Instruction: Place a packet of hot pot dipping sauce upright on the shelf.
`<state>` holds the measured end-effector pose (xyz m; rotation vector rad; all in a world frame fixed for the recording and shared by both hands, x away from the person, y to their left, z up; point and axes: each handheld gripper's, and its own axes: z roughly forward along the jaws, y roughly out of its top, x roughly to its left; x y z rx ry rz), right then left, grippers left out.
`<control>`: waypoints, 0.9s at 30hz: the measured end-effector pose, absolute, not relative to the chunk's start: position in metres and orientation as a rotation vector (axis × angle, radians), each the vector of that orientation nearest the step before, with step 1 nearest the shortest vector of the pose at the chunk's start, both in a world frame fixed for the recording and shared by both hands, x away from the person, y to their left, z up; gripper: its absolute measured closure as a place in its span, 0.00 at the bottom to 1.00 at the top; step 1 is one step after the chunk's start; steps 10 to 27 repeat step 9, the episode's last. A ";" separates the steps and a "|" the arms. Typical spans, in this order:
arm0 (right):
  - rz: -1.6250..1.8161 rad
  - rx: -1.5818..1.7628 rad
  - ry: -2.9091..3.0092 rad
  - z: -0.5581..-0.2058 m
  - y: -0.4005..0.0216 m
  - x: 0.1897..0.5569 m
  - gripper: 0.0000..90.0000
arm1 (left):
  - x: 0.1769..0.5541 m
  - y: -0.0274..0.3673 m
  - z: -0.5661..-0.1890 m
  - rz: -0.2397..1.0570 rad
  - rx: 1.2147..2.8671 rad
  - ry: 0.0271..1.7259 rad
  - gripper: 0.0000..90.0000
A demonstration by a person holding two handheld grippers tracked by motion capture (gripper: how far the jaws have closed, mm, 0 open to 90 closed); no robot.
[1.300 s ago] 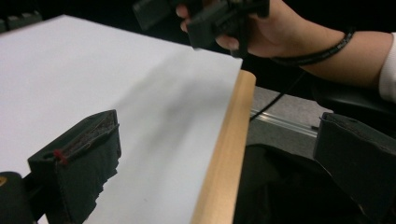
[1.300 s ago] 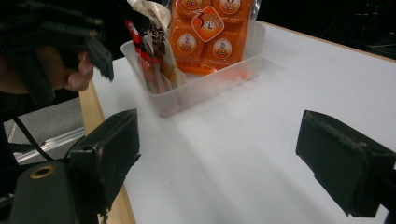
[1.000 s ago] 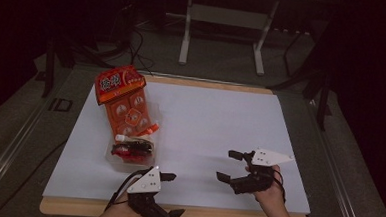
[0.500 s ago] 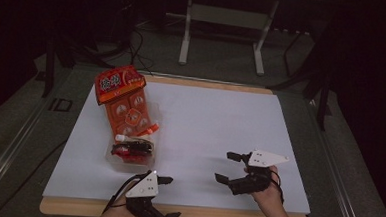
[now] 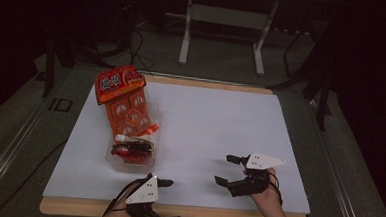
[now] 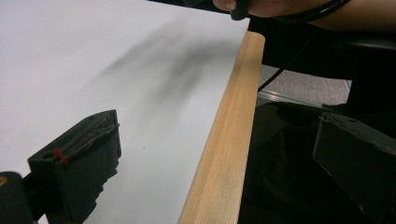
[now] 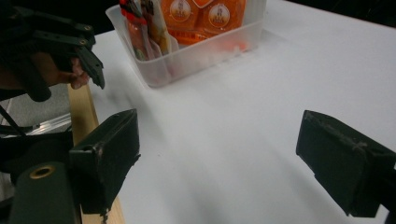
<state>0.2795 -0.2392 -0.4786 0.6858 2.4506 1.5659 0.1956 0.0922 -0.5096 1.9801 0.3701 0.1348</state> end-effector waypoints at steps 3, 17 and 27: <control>1.551 0.692 2.461 -0.482 -0.239 0.281 0.15 | 0.195 0.092 -0.510 0.143 1.974 0.360 0.02; 1.548 0.695 2.459 -0.483 -0.240 0.281 0.15 | 0.196 0.093 -0.510 0.144 1.968 0.365 0.02; 1.548 0.695 2.459 -0.483 -0.240 0.281 0.15 | 0.196 0.093 -0.510 0.144 1.968 0.365 0.02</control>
